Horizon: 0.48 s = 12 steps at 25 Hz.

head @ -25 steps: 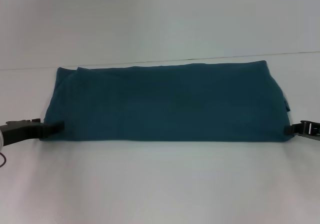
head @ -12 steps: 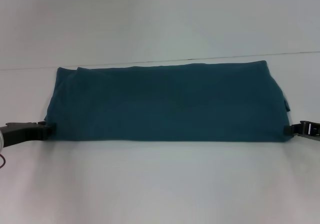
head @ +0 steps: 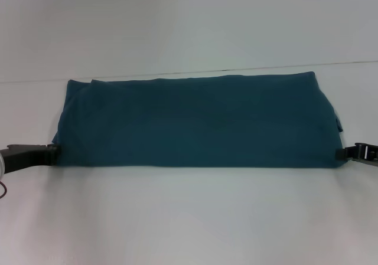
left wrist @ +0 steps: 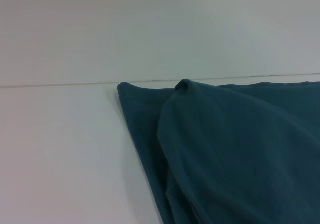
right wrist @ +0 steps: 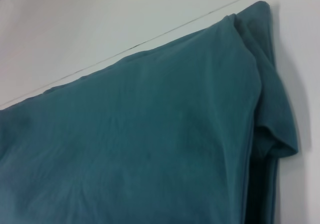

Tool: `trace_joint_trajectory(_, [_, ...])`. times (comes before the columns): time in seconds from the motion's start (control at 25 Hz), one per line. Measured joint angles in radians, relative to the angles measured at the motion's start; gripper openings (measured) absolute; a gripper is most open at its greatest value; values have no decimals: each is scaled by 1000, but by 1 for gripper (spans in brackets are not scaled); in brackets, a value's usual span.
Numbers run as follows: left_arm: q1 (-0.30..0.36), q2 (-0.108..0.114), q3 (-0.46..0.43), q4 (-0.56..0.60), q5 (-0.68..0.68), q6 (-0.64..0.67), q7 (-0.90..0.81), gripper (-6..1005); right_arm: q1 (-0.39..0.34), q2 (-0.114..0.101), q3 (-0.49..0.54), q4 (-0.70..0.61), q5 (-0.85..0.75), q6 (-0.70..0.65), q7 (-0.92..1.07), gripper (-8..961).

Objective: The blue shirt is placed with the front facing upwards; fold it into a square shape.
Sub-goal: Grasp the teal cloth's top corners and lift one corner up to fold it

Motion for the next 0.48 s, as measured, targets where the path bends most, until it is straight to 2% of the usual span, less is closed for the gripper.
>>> trace_joint_trajectory(0.16, [2, -1, -2, 6, 0, 13, 0, 0, -1, 0, 1, 0, 0, 1, -6, 77])
trace_joint_trajectory(0.48, [33, 2, -10, 77, 0, 120, -25, 0, -16, -2, 3, 0, 2, -8, -28, 82])
